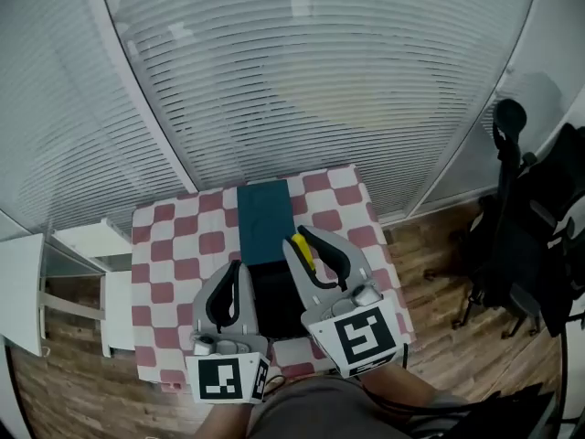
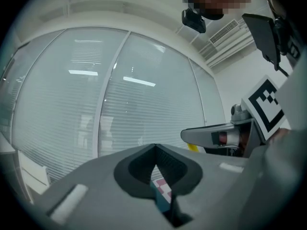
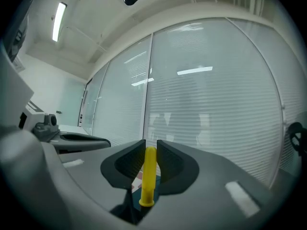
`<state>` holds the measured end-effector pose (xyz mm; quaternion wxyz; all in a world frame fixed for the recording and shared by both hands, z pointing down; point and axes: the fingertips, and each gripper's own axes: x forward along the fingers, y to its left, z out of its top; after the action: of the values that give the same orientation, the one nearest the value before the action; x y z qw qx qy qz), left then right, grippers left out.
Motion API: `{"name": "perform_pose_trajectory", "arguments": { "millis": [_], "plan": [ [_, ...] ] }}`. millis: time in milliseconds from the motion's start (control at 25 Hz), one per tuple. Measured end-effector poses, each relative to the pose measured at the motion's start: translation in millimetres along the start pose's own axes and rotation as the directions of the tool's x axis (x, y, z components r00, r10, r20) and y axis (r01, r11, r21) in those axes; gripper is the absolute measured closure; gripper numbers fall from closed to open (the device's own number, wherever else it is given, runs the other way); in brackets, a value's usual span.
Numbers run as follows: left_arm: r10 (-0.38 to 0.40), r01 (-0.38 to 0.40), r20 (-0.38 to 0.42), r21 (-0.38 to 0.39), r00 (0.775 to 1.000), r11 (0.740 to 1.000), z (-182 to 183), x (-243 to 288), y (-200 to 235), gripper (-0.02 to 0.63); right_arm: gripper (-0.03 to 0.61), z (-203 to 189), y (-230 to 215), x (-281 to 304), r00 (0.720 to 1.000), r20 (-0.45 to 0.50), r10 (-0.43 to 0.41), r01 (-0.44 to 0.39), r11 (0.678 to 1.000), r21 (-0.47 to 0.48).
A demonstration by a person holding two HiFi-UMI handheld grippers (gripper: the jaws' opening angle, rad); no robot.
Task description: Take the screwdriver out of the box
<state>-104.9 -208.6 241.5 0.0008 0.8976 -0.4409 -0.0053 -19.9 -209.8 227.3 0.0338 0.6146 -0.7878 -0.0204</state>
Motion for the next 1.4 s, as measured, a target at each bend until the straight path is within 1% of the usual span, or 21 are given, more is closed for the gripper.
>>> {"name": "perform_pose_trajectory", "arguments": {
  "millis": [120,200,360,520,600,760,920,1160,1280,1400],
  "plan": [
    [-0.035,0.034,0.03,0.018,0.999,0.999,9,9,-21,0.613,0.483,9,-18,-15,0.999,0.024,-0.036,0.037,0.999,-0.018],
    [-0.054,0.053,0.036,0.023,0.998,0.998,12,15,-33,0.613,0.483,8,-32,-26,0.998,0.023,-0.066,0.067,0.997,-0.029],
    [-0.078,0.077,0.037,0.028,0.996,0.997,14,28,-51,0.613,0.483,-2,-60,-44,0.993,-0.005,-0.122,0.121,0.992,-0.031],
    [-0.116,0.115,0.023,0.044,0.993,0.992,12,36,-70,0.614,0.482,-22,-83,-60,0.983,-0.051,-0.174,0.174,0.985,-0.016],
    [-0.131,0.131,0.002,0.051,0.991,0.99,7,38,-79,0.612,0.483,-40,-92,-67,0.977,-0.097,-0.191,0.192,0.981,0.003],
    [-0.149,0.153,-0.079,0.051,0.986,0.987,-14,37,-88,0.613,0.482,-89,-98,-75,0.957,-0.216,-0.193,0.21,0.976,0.058],
    [-0.15,0.156,-0.106,0.045,0.983,0.987,-36,48,-84,0.612,0.483,-141,-108,-69,0.936,-0.287,-0.201,0.228,0.972,0.063],
    [-0.155,0.161,-0.18,0.017,0.971,0.987,-69,49,-78,0.612,0.482,-228,-99,-69,0.881,-0.438,-0.178,0.244,0.965,0.1],
    [-0.162,0.164,-0.223,-0.009,0.961,0.986,-84,51,-74,0.612,0.482,-259,-95,-70,0.852,-0.497,-0.167,0.252,0.962,0.109],
    [-0.155,0.156,-0.247,-0.017,0.957,0.988,-94,55,-67,0.612,0.482,-282,-95,-67,0.832,-0.531,-0.158,0.259,0.958,0.122]
  ]
}}
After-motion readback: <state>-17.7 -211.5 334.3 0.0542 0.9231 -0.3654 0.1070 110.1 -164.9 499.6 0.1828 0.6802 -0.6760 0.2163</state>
